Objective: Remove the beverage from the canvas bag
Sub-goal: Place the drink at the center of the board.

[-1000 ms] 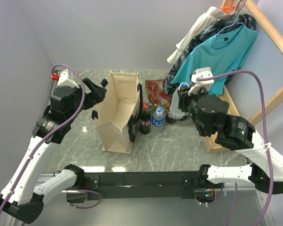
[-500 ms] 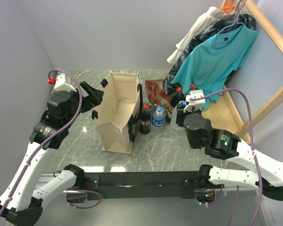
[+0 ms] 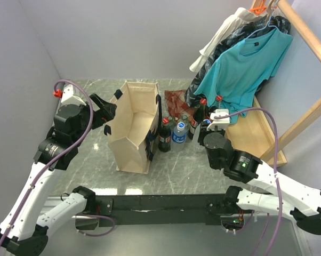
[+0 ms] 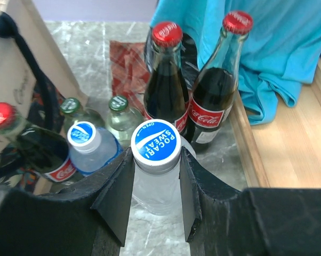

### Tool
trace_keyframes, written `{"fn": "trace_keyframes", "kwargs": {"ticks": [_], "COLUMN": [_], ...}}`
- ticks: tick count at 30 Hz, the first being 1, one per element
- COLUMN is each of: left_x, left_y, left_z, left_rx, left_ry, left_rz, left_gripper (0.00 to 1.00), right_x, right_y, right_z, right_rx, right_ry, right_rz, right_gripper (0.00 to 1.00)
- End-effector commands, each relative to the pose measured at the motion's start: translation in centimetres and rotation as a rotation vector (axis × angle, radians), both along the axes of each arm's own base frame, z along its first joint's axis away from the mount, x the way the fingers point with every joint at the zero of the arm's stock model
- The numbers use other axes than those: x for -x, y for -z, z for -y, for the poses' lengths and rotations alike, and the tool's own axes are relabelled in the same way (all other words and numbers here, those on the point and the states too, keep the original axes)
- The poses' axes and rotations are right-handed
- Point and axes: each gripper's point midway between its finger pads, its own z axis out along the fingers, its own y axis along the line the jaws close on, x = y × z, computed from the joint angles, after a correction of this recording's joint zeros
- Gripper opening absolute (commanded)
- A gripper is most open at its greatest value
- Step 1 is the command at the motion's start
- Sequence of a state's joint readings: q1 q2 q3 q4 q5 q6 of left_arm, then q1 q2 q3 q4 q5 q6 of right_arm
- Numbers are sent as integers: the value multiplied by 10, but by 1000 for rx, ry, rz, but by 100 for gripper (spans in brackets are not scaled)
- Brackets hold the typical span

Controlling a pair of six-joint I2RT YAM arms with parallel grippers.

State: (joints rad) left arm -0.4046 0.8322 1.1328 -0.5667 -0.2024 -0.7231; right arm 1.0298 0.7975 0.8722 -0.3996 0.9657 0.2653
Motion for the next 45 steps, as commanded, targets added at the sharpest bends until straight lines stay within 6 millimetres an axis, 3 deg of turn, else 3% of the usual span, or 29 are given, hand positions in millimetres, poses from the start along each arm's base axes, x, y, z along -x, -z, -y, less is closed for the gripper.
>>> {"fn": "trace_keyframes", "kwargs": {"ticks": [1,12,30,39,43,45], "left_x": [2,5,12,14,15,15], "left_y": [-12,-5,-4,-1,-1,0], "left_z": [-7,-20,-29,-34,-36,-36], "left_rx": [15,-19,-12,-12,-14,-15], "left_ry": [-34,-85,-120,-144,-151,-153], "left_rz": [38,33,54,46,50,49], "left_gripper": [96,96,96,96,96,96], "right_x": [-16,-35,-46,-47,-46,-44], "right_y": [-34,-9,33,41,45,44], "right_z": [-6,-25,-25,-26,-22,-19], "right_rx": [-204,-162,-145,-166,-163,-170], "right_ry": [44,30,91,101,115,124], "right_rz": [106,94,130,126,123,122], "right_gripper": [0,0,0,0,8,31]}}
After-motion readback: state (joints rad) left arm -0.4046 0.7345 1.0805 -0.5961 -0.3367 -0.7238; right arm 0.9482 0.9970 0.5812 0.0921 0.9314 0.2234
